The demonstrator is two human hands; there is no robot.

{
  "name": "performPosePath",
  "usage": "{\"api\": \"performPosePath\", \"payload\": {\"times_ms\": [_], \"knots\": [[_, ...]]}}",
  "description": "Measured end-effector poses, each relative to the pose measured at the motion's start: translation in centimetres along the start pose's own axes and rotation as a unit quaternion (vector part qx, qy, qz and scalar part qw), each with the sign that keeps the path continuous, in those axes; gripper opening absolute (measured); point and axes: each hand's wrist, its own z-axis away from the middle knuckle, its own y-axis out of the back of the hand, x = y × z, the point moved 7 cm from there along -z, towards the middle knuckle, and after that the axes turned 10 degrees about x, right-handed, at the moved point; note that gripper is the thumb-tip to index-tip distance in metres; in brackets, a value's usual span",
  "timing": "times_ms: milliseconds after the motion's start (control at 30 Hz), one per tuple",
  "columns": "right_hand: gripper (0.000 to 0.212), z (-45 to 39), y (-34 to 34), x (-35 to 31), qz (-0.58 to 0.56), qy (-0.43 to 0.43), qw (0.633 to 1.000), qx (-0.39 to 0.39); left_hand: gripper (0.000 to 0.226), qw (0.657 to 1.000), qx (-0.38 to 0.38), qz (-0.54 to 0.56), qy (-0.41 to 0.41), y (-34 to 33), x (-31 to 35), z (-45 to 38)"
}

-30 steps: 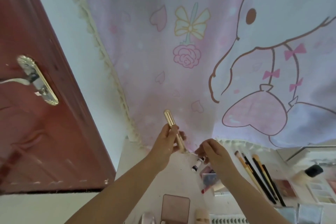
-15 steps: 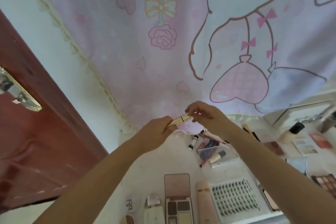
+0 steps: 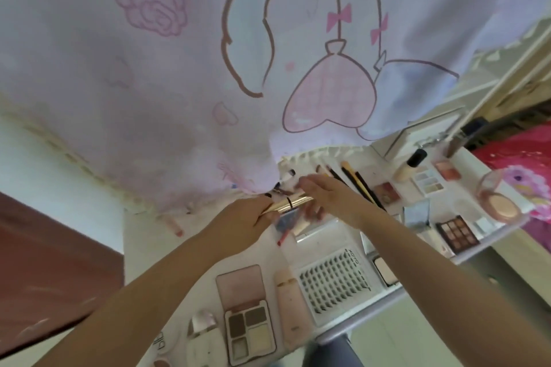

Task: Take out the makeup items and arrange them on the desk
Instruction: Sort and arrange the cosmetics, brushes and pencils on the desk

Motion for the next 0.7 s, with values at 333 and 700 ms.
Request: {"api": "performPosePath", "payload": {"times_ms": [333,700], "knots": [[0.014,2.5,7.4,7.1,-0.012,-0.088,0.995,0.045,0.023,0.99,-0.118,0.076,-0.002,-8.3,3.8,-4.1],[0.021,0.0,12.4,8.6,0.101,-0.058,0.993,0.001,0.023,0.989,-0.103,0.085,0.061,-10.9,6.8,-8.1]]}}
